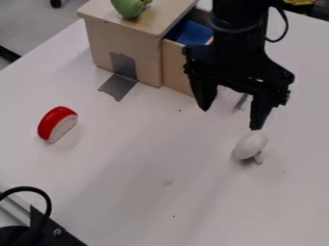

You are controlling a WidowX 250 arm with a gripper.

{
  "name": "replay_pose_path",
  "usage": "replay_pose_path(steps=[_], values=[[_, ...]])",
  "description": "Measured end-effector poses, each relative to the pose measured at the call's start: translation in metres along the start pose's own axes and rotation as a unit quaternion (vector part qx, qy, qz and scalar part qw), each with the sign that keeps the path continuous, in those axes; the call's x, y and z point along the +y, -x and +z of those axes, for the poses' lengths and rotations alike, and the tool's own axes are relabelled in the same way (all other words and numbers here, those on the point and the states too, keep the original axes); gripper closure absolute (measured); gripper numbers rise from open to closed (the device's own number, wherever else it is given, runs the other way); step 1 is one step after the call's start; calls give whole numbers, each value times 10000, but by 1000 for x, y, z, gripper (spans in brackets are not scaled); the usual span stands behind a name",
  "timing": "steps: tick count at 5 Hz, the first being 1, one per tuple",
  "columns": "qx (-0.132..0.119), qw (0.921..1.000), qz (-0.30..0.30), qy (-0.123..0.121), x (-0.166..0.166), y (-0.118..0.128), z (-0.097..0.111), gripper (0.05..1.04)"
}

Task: Put the red thing in the drawer

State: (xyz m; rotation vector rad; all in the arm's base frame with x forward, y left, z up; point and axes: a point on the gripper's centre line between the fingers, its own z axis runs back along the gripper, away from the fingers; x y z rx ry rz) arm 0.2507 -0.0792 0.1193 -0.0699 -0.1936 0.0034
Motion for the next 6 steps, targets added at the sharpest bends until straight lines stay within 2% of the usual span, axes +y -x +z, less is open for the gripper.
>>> replay_pose_path(steps=[1,2,4,5,6], values=[[110,9999,1,-35,1,4,-5,83],[220,9992,279,-191,34,6,-13,83],[233,9925,1094,-500,120,17,-16,83],[101,9904,1259,-563,161,23,-16,83],[170,9886,1360,-624,204,40,-21,83]])
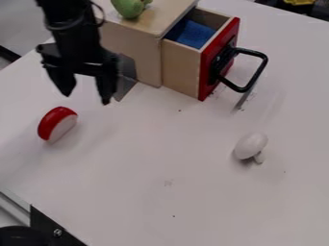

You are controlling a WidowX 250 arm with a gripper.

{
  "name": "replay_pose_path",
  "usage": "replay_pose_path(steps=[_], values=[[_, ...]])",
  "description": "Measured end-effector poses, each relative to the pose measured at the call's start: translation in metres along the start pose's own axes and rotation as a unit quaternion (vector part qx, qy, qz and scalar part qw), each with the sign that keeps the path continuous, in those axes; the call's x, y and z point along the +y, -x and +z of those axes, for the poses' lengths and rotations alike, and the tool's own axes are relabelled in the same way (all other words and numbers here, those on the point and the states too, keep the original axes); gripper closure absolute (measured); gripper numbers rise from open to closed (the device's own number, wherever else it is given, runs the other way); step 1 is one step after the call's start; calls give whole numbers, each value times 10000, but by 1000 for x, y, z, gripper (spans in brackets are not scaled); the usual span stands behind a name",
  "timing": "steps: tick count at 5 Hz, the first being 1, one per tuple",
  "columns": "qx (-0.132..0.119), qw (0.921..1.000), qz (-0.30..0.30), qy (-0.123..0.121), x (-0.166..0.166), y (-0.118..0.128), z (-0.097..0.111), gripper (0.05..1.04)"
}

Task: Put the red thing in the drawer

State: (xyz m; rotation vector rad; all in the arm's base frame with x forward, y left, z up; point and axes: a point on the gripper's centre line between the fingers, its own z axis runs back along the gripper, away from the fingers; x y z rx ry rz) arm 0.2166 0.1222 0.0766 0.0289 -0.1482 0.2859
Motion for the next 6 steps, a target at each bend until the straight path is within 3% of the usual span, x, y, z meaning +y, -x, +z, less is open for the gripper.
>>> replay_pose_path(steps=[1,2,3,5,6], values=[[68,9998,69,170,23,0,-15,83],[101,9986,-60,513,37,-4,-30,83],[307,9964,-270,743,43,1,-46,83],[922,9935,-331,587,50,7,-69,134],[1090,9926,-333,421,47,8,-71,417]])
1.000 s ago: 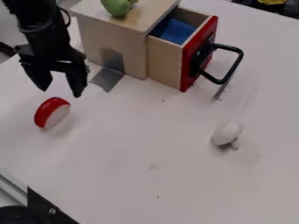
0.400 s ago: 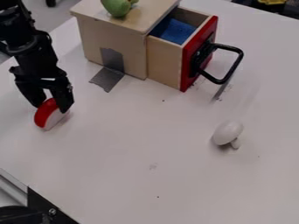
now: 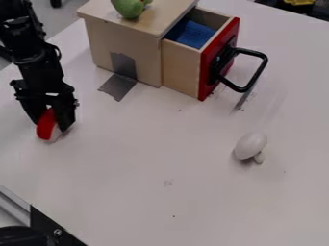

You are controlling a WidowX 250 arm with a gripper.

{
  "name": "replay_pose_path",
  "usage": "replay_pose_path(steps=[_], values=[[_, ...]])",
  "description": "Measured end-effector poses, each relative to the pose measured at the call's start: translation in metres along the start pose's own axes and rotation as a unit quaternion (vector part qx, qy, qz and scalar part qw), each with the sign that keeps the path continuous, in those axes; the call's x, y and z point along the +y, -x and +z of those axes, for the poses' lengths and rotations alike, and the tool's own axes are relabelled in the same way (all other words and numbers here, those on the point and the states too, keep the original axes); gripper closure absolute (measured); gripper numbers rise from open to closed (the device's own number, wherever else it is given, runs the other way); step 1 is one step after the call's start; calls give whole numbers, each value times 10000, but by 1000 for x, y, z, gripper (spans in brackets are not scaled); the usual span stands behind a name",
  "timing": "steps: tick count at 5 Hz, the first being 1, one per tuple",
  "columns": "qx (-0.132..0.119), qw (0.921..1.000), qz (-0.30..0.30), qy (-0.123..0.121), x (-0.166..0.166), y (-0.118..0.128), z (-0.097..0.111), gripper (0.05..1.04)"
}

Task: Put the red thing in the drawer

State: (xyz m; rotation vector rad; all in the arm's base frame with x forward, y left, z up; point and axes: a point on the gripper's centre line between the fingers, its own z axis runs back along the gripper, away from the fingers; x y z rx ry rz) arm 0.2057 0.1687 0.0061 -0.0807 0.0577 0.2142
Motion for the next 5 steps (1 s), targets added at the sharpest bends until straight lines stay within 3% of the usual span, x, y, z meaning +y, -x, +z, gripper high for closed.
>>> replay_pose_path(steps=[1,2,3,5], values=[[-113,9998,105,-91,-5,0,12,508],[-370,9991,51,-199,-17,-1,35,509],[-385,9990,-30,-207,-47,-11,55,509],[-712,9973,-108,-109,-107,-74,107,509]])
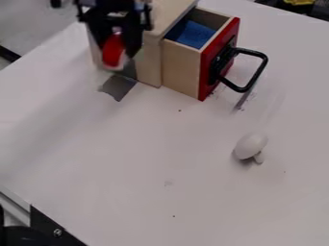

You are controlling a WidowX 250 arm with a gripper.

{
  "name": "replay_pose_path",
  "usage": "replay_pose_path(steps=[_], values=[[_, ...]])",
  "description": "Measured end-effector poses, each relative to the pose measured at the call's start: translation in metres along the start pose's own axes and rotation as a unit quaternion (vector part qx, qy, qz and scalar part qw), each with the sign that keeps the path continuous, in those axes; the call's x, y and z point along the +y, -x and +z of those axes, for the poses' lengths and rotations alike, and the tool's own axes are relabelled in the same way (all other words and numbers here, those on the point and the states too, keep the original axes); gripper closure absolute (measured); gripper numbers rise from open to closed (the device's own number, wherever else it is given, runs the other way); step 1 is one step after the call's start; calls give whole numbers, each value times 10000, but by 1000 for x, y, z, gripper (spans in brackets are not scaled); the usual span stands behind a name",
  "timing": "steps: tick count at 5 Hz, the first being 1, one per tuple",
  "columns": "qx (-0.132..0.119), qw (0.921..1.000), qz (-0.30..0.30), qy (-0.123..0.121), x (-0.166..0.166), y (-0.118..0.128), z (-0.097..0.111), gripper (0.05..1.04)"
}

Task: Put the red thing in the drawer

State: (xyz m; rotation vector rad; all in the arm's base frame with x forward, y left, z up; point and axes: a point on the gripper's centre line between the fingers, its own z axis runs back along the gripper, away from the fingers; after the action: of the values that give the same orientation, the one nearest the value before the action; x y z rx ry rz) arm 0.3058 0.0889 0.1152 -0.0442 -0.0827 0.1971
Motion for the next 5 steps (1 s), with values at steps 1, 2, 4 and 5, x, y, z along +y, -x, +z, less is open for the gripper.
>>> replay_pose_path(steps=[1,2,4,5], values=[[-121,9998,-91,104,-21,-30,4,509],[-146,9997,-176,106,-39,-51,5,509],[-207,9995,-218,83,-55,-77,-1,509],[-187,9996,-218,49,-60,-88,-9,509]])
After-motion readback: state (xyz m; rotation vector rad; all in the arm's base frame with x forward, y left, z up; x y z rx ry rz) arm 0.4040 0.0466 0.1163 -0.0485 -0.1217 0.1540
